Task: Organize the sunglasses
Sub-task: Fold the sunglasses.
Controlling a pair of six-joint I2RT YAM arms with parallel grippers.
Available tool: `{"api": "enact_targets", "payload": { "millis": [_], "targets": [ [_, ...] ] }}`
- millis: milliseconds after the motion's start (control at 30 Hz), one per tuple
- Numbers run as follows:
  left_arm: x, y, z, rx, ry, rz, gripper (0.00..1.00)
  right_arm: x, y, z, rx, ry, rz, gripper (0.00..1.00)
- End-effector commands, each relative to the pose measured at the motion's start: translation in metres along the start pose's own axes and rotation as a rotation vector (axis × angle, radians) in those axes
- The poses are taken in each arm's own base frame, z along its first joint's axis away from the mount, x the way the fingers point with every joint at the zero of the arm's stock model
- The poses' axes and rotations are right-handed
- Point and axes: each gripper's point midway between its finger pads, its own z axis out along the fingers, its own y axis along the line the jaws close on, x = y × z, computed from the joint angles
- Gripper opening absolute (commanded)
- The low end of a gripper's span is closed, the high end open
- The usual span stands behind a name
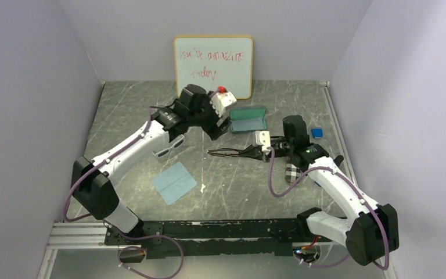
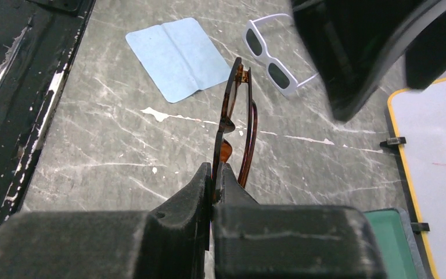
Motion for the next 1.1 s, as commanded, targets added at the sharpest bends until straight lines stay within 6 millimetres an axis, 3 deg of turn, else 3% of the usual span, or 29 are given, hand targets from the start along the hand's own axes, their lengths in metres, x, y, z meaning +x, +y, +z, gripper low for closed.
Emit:
{"api": "enact_targets", "payload": {
  "millis": [0, 233, 533, 733, 933, 1067],
  "targets": [
    [-0.062, 0.037, -0.048, -0.141, -0.190, 0.002, 0.84, -0.019, -0.007, -0.003, -0.005, -0.043, -0.035, 0.00],
    [-0.072, 0.036, -0.074, -0.167, -0.247, 0.039, 0.96, -0.024, -0.011, -0.004, 0.001, -0.064, 0.002, 0.00],
    [-0.088, 0.032, -0.109, -0.196, -0.294, 0.162, 0.96, -0.032, -0.022, -0.012, 0.005, -0.093, 0.143, 0.00],
    [-0.097, 0.011, -0.134, -0.102, -0.301, 0.311, 0.96, -0.030, -0.029, -0.019, -0.038, -0.127, 0.327, 0.00],
    [-0.095, -0.008, -0.144, -0.017, -0.293, 0.418, 0.96, -0.030, -0.044, -0.028, -0.061, -0.172, 0.559, 0.00],
    [-0.084, -0.004, -0.128, -0.069, -0.244, 0.466, 0.96, -0.034, -0.061, -0.034, -0.073, -0.186, 0.784, 0.00]
  ]
}}
